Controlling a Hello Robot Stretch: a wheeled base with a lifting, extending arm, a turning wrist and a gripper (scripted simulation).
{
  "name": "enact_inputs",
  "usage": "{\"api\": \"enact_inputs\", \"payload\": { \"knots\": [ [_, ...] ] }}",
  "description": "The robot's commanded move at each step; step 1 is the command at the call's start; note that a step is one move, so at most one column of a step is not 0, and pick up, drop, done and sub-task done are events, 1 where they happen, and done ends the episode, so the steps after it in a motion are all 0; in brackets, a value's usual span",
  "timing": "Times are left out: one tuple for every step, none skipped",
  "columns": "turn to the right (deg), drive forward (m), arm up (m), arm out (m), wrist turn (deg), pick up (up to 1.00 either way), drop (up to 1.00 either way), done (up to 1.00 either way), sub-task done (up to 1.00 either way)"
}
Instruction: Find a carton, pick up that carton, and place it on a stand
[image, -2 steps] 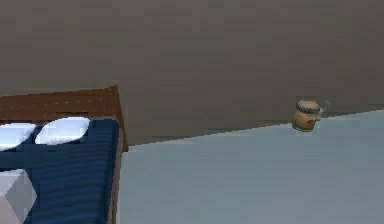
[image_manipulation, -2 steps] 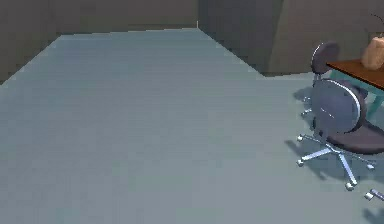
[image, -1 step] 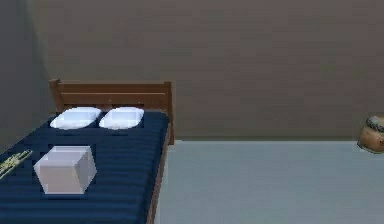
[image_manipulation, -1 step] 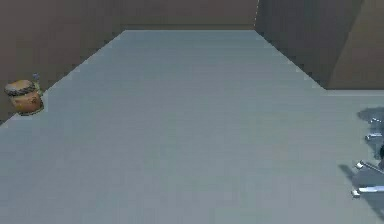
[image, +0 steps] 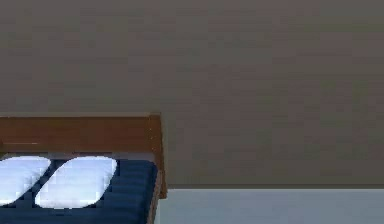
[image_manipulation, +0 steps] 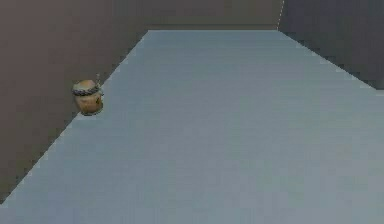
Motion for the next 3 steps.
{"api": "enact_inputs", "payload": {
  "knots": [
    [-45.0,0.0,0.0,0.0,0.0,0.0,0.0,0.0,0.0],
    [-45.0,0.0,0.0,0.0,0.0,0.0,0.0,0.0,0.0],
    [-45.0,0.0,0.0,0.0,0.0,0.0,0.0,0.0,0.0]
  ]
}}
